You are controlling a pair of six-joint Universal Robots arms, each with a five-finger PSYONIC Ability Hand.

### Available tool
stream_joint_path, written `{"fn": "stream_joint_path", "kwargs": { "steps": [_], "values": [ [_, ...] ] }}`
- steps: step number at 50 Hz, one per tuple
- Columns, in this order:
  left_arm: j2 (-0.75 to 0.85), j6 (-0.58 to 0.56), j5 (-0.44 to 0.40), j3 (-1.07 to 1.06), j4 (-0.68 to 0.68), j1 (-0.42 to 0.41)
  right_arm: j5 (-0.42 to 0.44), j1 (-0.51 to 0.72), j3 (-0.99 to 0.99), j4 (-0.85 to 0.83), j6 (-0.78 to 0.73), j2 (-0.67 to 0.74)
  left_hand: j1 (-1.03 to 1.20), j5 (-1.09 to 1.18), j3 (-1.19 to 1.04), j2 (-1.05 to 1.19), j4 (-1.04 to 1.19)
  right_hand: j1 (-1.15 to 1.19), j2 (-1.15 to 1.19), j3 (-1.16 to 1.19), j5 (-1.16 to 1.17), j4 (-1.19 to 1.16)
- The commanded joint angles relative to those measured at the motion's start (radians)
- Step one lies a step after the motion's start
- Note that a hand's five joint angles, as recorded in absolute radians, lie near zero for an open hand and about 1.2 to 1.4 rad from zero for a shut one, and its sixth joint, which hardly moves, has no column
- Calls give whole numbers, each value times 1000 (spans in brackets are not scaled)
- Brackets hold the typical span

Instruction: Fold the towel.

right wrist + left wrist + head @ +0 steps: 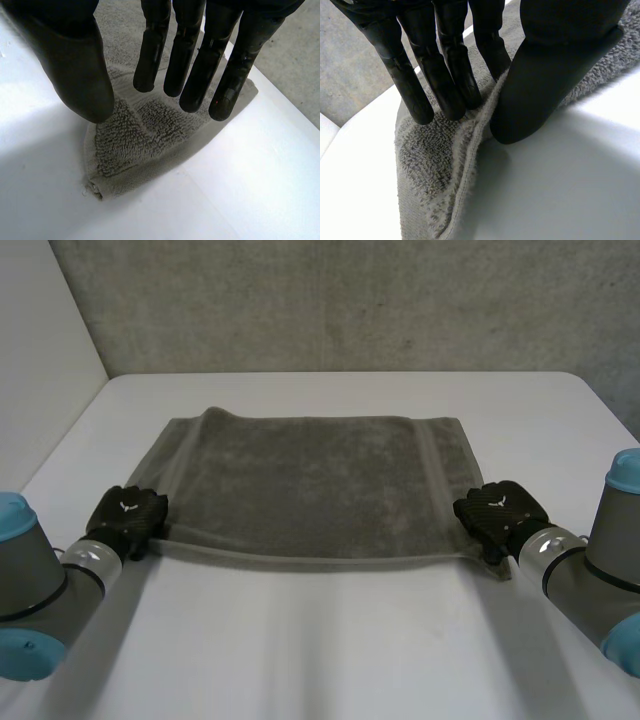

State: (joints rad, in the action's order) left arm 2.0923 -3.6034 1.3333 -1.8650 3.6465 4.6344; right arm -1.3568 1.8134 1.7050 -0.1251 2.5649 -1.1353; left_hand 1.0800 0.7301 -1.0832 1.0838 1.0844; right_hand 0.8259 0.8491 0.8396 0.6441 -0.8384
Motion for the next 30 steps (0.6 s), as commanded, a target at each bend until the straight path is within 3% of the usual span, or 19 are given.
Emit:
{"fn": "stream_joint_path", "kwargs": {
  "steps": [1, 14, 23, 30],
  "values": [
    [-2, 0, 0, -2, 0, 0, 2, -6, -1, -1, 6, 3, 202, 378, -199, 198, 198, -25, -48, -38, -17, 37],
    [-2, 0, 0, 1, 1, 0, 10, -2, 1, 54, 47, 2, 185, 360, -181, 181, 180, -221, -244, -235, -214, 234],
    [-2, 0, 0, 6, 1, 0, 22, -5, -1, 41, 98, 23, 193, 369, -190, 190, 189, -201, -224, -214, -193, 213],
    [-2, 2, 0, 9, 0, -2, 19, -5, -18, 1, 130, 65, 249, 424, -246, 245, 245, -34, -57, -48, -27, 46]
  ]
}}
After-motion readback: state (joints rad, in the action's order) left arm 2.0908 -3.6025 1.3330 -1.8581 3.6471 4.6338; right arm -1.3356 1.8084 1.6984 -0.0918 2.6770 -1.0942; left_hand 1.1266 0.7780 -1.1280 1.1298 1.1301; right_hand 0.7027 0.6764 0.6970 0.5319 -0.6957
